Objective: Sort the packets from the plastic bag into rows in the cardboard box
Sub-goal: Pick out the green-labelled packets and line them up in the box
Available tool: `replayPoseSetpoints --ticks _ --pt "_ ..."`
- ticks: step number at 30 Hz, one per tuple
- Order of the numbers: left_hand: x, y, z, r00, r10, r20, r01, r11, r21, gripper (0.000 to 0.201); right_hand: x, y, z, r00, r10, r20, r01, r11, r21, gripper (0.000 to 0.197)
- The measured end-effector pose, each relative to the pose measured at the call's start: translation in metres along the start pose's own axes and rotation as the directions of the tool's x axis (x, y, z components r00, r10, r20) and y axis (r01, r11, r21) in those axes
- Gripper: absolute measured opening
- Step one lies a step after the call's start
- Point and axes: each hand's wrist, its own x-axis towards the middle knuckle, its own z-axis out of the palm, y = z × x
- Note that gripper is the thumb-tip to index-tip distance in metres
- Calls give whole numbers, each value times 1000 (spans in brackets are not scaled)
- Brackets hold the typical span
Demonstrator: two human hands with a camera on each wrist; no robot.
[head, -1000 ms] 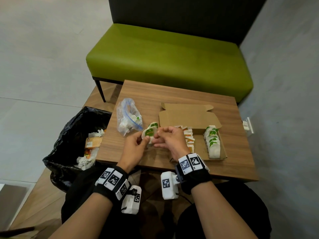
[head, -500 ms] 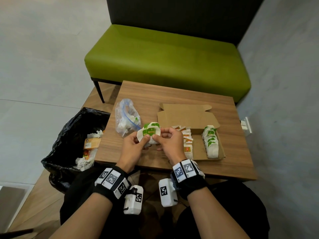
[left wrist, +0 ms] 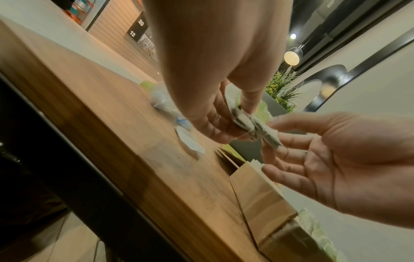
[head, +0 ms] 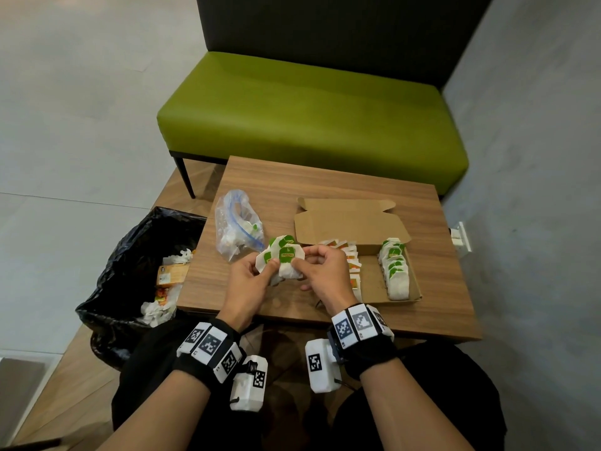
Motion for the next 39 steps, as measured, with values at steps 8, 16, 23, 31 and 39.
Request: replayPoseSetpoints --ticks 8,16,23,31,39 --pt "1 0 -1 998 -32 -53 30 998 -47 13 -4 -3 -21 998 36 44 -40 996 77 6" --pt "7 0 -14 997 -23 -75 24 1000 12 16 4 -18 -108 990 -125 -61 111 974 -199 16" --pt "0 0 -10 999 -2 -33 4 999 50 11 50 -12 -159 989 -147 -31 80 691 -718 11" --pt "-1 -1 -6 999 -34 3 34 996 82 15 73 -5 -150 988 -124 95 144 481 -865 18" --pt "-3 1 -5 998 -54 29 52 997 65 18 78 -1 -142 988 -151 23 87 434 -897 17"
